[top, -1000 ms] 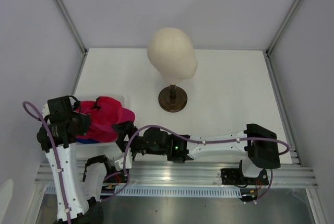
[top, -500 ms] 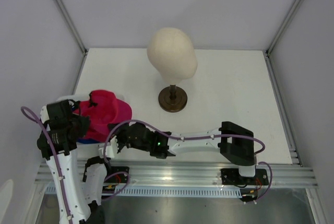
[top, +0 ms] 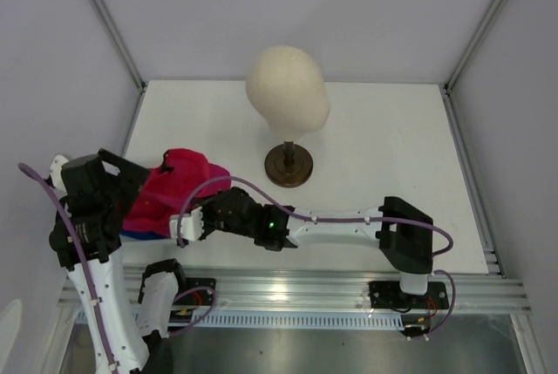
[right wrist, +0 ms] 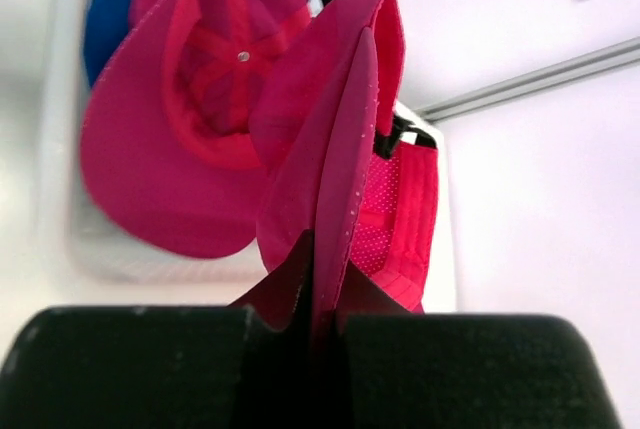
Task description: Stack the hats
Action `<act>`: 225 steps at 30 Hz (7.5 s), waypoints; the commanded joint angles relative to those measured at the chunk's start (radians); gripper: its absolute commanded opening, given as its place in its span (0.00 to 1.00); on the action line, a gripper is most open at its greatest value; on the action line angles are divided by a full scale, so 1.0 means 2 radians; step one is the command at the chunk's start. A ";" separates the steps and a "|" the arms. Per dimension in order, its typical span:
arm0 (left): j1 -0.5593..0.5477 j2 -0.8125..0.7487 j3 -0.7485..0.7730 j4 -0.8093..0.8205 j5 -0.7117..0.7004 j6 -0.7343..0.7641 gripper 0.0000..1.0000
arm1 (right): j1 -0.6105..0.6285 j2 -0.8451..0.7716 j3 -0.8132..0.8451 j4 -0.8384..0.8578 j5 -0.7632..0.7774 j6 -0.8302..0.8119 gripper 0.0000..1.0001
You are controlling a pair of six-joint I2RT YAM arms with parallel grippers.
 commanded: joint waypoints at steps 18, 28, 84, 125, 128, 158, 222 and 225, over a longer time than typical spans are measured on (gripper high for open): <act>-0.001 0.008 0.132 0.175 -0.064 0.249 1.00 | -0.190 -0.235 0.205 -0.161 -0.080 0.634 0.00; -0.001 0.012 0.118 0.196 0.034 0.225 0.99 | -0.364 -0.199 0.248 -0.167 -0.223 1.095 0.00; -0.007 0.028 0.010 0.266 0.204 0.212 1.00 | -0.496 -0.189 0.226 -0.270 -0.310 1.175 0.00; -0.007 0.028 0.009 0.277 0.239 0.201 1.00 | -0.589 -0.261 0.048 -0.267 -0.445 1.087 0.57; -0.007 0.028 0.008 0.276 0.244 0.200 1.00 | -0.589 -0.270 0.049 -0.271 -0.448 1.088 0.57; -0.007 0.041 -0.020 0.292 0.242 0.203 1.00 | -0.611 -0.242 0.110 -0.343 -0.490 1.014 0.00; -0.010 0.048 -0.006 0.276 0.267 0.220 1.00 | -0.616 -0.271 0.081 -0.314 -0.436 0.930 0.00; -0.010 0.050 -0.013 0.285 0.274 0.216 1.00 | -0.619 -0.255 0.108 -0.310 -0.458 0.930 0.00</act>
